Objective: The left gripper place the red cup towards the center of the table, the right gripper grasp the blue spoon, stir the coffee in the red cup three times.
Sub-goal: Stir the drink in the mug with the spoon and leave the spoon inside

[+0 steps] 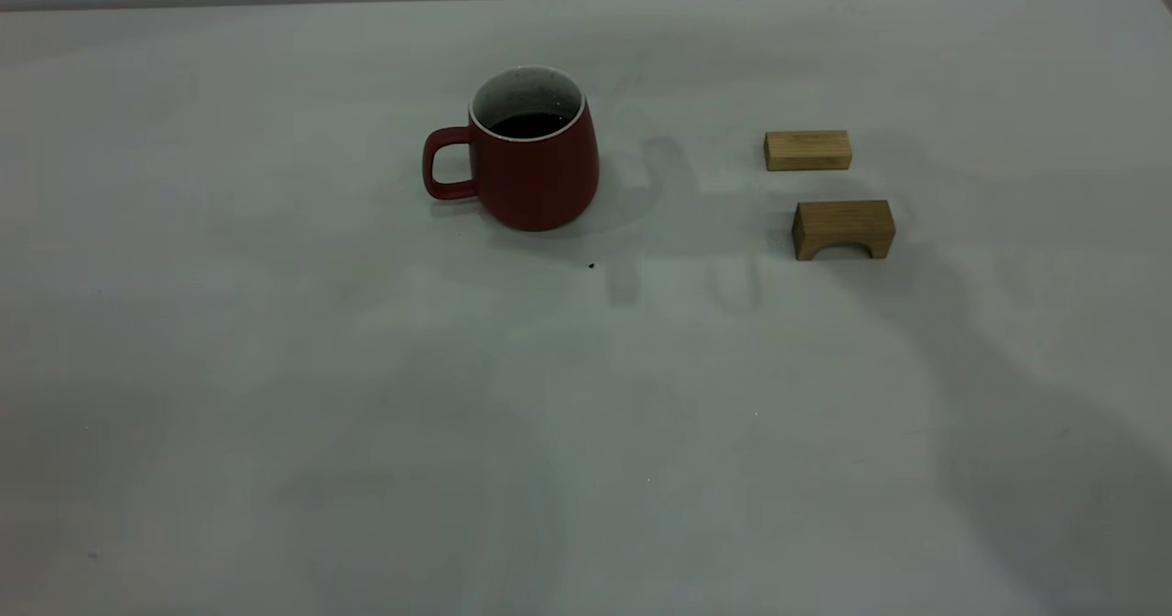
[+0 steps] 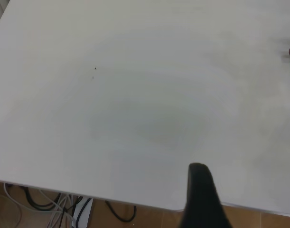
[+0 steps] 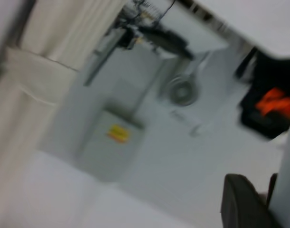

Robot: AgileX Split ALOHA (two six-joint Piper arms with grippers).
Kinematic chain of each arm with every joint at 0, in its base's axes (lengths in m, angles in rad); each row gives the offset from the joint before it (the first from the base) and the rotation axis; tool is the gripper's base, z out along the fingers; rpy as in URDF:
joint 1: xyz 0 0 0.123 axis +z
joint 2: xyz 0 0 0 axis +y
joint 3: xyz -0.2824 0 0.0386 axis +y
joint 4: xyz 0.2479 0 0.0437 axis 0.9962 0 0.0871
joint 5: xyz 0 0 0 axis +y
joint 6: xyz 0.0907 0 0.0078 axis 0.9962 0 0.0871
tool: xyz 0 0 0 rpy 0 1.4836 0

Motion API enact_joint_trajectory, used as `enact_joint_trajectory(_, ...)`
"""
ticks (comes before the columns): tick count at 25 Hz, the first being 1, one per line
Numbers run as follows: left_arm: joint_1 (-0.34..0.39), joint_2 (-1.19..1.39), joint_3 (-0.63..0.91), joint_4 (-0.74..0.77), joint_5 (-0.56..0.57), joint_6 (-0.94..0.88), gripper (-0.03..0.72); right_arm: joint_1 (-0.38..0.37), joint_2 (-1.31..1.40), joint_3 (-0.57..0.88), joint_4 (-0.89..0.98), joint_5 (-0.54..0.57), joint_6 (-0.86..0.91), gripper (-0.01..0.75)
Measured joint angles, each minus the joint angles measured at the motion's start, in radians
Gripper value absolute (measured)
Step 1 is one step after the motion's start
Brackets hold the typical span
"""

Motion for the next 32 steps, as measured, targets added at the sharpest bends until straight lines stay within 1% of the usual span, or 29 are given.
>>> enact_joint_trajectory(4,0.000,0.000,0.000,0.000,0.000,0.000,0.551,0.004,0.003,-0.006,0.049,0.001,0.081,0.129)
enact_joint_trajectory(6,0.000,0.000,0.000,0.000,0.000,0.000,0.551,0.008,0.024,-0.032,0.054,0.015,0.110,0.129)
enact_joint_trajectory(9,0.000,0.000,0.000,0.000,0.000,0.000,0.551,0.009,0.091,-0.116,0.059,0.067,0.187,0.129)
enact_joint_trajectory(13,0.000,0.000,0.000,0.000,0.000,0.000,0.551,0.009,0.196,-0.224,0.059,0.071,0.323,0.129)
enact_joint_trajectory(15,0.000,0.000,0.000,0.000,0.000,0.000,0.551,0.009,0.241,-0.274,0.059,0.073,0.362,0.129)
enact_joint_trajectory(21,0.000,0.000,0.000,0.000,0.000,0.000,0.551,-0.003,0.385,-0.370,0.061,0.075,0.385,0.129)
enact_joint_trajectory(27,0.000,0.000,0.000,0.000,0.000,0.001,0.551,-0.018,0.457,-0.376,0.057,0.068,0.386,0.129)
enact_joint_trajectory(32,0.000,0.000,0.000,0.000,0.000,0.001,0.551,0.015,0.470,-0.404,0.062,0.067,0.386,0.129)
